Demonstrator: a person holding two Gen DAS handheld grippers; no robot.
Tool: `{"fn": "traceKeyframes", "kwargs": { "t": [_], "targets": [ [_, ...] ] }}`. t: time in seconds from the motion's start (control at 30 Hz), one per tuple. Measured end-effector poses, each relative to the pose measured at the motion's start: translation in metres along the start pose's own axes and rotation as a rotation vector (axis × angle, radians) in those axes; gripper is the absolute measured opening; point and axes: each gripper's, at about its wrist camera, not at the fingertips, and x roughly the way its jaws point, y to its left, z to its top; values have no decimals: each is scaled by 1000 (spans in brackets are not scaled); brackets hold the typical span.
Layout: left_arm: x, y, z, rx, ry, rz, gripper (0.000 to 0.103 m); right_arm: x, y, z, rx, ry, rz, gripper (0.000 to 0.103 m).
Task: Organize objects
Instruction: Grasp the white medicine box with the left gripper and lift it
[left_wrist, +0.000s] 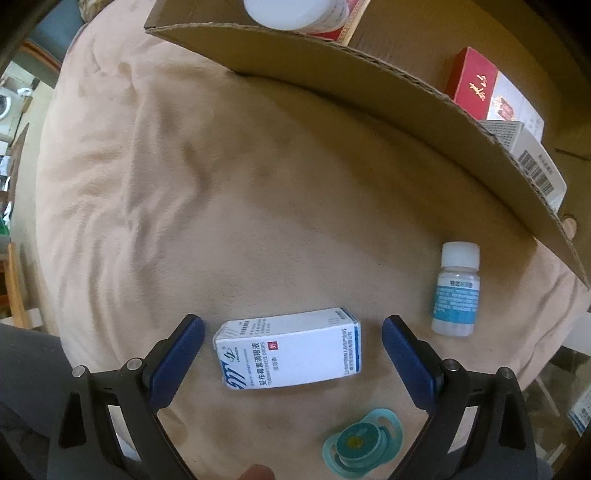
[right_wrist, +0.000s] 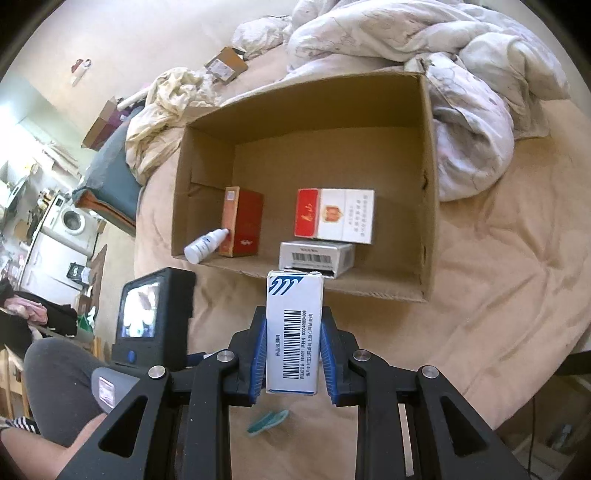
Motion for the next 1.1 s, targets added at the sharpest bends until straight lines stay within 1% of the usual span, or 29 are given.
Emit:
{"fn": "traceKeyframes", "kwargs": {
  "t": [0.03,0.1,0.17,0.2,0.23,0.33,0.47,0.63,0.73,0.87,1.1],
  "targets": [
    [-1,0,0,4,0,1,96,0,1,1,0,-1,2,28],
    [-3,0,-1,17,-9,9,92,0,2,2,0,0,4,28],
    [-5,0,-2,32,-12,16,73,1,2,2,-1,0,1,28],
    [-6,1,-2,39,-11,14,68,1,2,2,-1,1,-2,28],
    [-6,1,-2,47,-10,8,65,1,2,1,-1,2,-4,28],
    [-9,3,-3,71,1,-7,64,5,1,0,4,9,-17,28],
    [-16,6,-5,112,-6,-2,64,12,-1,-1,5,29,-35,28],
    [-26,17,-9,148,-22,14,64,17,-2,-2,5,38,-58,28],
    [-31,27,-12,161,-38,44,64,21,-2,-3,0,48,-75,28],
    [-39,41,-16,179,-41,55,64,26,-5,-6,-3,63,-106,28],
    [-62,57,-28,236,-82,75,64,34,-11,-14,7,94,-149,28]
  ]
}}
